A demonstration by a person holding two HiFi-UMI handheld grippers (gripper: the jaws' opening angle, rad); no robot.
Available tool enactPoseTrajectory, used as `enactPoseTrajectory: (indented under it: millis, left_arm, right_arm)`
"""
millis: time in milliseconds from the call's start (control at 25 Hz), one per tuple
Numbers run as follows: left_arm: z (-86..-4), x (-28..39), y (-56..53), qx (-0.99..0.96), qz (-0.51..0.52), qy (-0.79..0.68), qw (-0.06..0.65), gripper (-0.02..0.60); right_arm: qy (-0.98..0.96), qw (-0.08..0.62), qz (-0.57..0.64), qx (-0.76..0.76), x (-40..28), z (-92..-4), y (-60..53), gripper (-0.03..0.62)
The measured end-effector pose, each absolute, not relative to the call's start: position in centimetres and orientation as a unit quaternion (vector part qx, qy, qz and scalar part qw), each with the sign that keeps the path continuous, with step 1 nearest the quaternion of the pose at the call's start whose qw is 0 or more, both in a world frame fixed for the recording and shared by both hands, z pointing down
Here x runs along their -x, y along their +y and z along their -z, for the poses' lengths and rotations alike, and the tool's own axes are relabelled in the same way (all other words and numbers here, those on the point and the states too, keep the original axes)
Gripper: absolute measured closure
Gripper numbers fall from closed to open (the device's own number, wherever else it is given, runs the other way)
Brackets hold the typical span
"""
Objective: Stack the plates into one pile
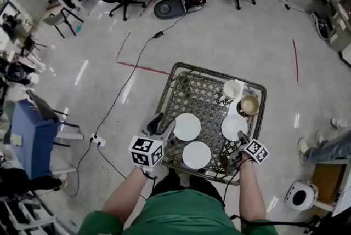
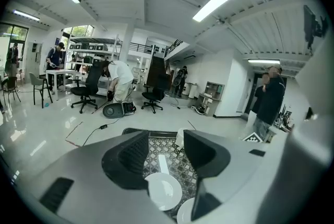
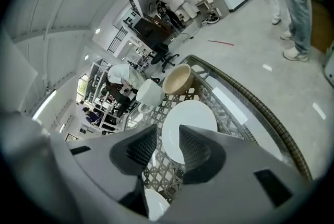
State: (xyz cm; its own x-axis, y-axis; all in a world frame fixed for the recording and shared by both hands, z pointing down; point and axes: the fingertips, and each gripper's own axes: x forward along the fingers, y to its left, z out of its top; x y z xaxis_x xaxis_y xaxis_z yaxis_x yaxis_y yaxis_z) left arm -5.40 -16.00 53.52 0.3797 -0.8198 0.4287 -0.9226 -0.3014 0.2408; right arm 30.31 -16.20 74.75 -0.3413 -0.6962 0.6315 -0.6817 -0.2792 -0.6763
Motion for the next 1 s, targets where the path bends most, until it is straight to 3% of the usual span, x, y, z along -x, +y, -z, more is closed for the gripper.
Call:
enactPoseTrajectory:
  millis: [480, 1000]
  left_arm:
    - [-54.9, 6.8, -16.1, -0.789, -0.119, -0.552, 0.244, 0.373]
    - [-56.0, 6.4, -15.8, -0.787, -0.134, -0.545, 0.256, 0.373]
  right_arm:
    - [0.568, -0.013, 0.594, 0.570, -29.2, -79.7, -15.3, 0.431]
    - [0.552, 0.012, 0.612, 0.566, -28.8, -81.5, -15.6, 0.434]
